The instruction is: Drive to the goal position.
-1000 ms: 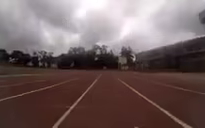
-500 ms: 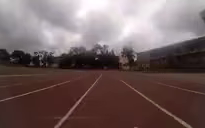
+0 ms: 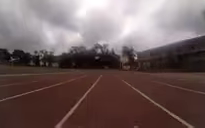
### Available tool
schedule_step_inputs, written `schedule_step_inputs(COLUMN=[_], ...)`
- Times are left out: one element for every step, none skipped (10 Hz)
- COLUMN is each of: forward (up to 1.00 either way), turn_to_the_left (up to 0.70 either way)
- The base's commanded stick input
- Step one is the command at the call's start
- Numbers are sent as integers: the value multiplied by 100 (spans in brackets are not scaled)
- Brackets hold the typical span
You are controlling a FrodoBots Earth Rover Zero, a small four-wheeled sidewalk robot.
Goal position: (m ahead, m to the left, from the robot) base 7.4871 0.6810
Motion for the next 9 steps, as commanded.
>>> schedule_step_inputs(forward=[70,70,70,70,70,70,70,70,70], turn_to_the_left=[0,0,0,0,0,0,0,0,0])
